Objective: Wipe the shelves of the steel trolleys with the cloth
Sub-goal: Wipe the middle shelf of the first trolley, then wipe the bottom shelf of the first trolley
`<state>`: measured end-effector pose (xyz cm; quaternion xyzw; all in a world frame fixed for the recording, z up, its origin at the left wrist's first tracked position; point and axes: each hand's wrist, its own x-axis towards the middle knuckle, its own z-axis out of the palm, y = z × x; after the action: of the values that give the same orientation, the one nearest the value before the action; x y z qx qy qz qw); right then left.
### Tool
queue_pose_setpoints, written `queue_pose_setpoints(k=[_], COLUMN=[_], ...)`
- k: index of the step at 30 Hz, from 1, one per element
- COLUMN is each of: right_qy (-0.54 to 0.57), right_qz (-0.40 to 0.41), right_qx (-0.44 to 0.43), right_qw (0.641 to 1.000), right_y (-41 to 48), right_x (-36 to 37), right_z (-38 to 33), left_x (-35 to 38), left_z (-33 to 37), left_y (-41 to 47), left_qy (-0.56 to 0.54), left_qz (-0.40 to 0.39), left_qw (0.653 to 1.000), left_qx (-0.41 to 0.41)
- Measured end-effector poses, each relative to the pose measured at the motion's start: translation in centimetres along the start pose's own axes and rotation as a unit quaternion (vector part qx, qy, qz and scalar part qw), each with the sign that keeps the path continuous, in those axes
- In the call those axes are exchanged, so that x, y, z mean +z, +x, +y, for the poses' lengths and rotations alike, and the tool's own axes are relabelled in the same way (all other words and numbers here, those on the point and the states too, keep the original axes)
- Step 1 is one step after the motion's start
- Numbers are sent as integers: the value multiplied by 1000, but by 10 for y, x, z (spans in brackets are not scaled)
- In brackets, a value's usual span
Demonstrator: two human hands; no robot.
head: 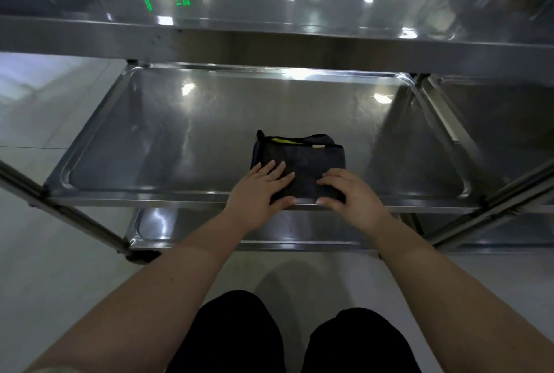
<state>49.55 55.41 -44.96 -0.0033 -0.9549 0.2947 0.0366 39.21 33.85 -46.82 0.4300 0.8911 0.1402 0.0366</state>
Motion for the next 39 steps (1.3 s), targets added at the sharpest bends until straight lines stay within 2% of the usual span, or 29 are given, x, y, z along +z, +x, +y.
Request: queue_pose_setpoints(k=[3, 6, 8, 14, 16, 19, 23, 28, 30, 35, 39], right_qy=[-28, -150, -193, -98, -72, -72, -177, -143, -137, -200, -225], right_qz=[5, 18, 31, 83, 89, 104, 94, 193, 207, 217, 213], right_qx=[-6, -38, -25, 67, 61, 4, -30, -14, -16, -41, -42], right_qw=[1000, 988, 980, 989, 992, 992, 979, 971, 969, 955, 950], right_y=[3, 7, 13, 38, 42, 33, 16, 5, -10, -74, -122], right_x=[-7, -3, 0, -9, -12, -17, -22, -67, -88, -105, -83], right_z=[-2, -6, -12, -24, -22, -23, -29, -54, -63, -72, -48], left_x=[-5, -9, -10, -18, -21, -31, -52, -91, -104, -97, -52], left_z=[-3, -5, -1, 13, 12, 11, 19, 42, 58, 103, 123], left_y=[2, 6, 8, 13, 16, 20, 21, 20, 17, -1, -19], left_qy=[-25, -20, -14, 39, 41, 58, 105, 139, 131, 67, 13], left_qz=[-2, -4, 16, 132, 145, 172, 194, 275, 299, 306, 265], left_qw=[1000, 1000, 1000, 990, 988, 983, 975, 945, 937, 935, 946], left_qx=[-7, -4, -12, -21, -13, -3, 32, 107, 123, 169, 187])
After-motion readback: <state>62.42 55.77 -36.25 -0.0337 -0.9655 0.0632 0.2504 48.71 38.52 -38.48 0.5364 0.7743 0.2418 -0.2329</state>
